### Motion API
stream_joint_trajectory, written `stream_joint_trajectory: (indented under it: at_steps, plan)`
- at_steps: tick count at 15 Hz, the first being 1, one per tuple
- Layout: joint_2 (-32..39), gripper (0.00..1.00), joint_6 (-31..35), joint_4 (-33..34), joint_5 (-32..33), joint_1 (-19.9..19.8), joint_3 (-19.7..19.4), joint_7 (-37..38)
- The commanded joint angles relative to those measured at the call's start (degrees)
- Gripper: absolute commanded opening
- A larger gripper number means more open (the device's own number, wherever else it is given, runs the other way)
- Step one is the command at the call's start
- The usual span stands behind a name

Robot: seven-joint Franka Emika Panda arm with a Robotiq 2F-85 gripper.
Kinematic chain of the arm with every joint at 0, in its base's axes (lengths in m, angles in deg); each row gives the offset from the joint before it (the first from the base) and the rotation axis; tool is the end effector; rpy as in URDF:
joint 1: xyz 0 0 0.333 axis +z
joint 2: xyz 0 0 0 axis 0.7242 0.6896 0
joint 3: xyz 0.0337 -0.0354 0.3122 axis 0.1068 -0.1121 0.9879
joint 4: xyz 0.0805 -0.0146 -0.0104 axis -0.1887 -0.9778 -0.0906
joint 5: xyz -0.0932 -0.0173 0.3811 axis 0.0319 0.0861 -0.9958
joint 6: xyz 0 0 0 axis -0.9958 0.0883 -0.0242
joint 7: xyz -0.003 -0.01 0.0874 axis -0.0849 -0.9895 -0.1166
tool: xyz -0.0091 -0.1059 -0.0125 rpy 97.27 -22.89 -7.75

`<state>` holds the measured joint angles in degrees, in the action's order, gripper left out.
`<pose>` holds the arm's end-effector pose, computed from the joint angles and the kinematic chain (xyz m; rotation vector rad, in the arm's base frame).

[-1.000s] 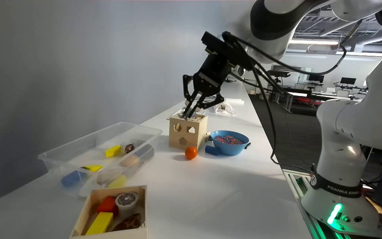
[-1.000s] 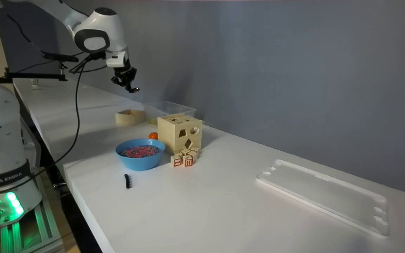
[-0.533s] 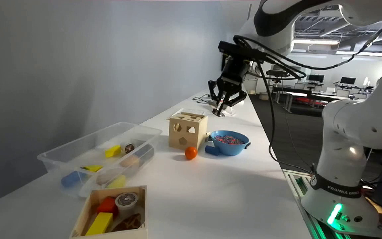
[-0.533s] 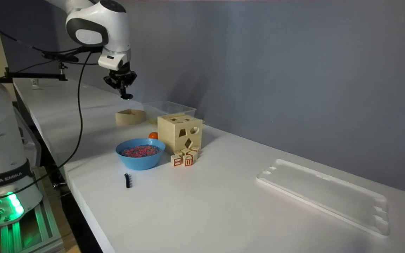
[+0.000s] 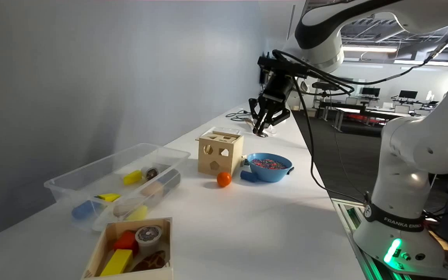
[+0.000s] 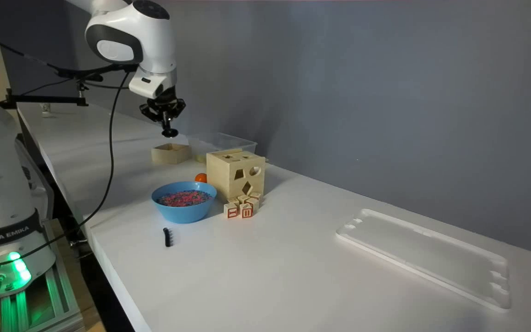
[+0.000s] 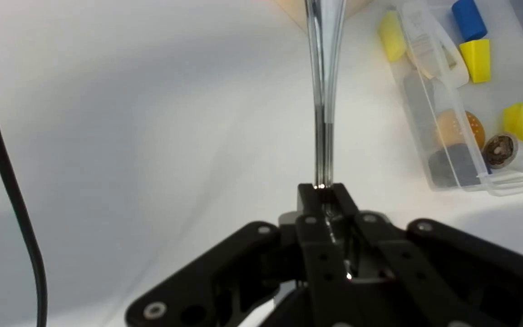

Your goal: Pick up the spoon from the bucket and put it in the bowl

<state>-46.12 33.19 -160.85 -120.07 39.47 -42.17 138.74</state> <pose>0.3554 -0.0568 0.4545 -1.6272 1.9566 0.2934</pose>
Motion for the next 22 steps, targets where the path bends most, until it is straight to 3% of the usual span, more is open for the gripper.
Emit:
stream_joint_trajectory:
  at_steps: [1, 5, 12, 14, 15, 17, 18, 22]
  plan:
    - [2.1, 0.03, -2.7, 1.0, -0.4, -3.3, -0.9, 0.1]
    - [5.1, 0.03, -8.4, 1.5, 0.5, -8.0, -4.5, -0.1]
    - [13.2, 0.03, -19.8, 6.7, 0.3, -12.2, -12.9, -14.6]
    - [11.2, 0.03, -17.1, 4.4, -0.3, -13.5, -10.5, -12.4]
    - [11.9, 0.11, -17.2, 4.7, -0.2, -14.1, -10.7, -12.7]
    - [12.1, 0.11, -17.2, 4.6, -0.2, -14.2, -10.2, -12.6]
    - [12.0, 0.03, -17.1, 4.6, -0.1, -14.1, -9.9, -12.6]
    - [18.6, 0.03, -21.1, 7.6, -2.4, -13.9, -13.9, -18.7]
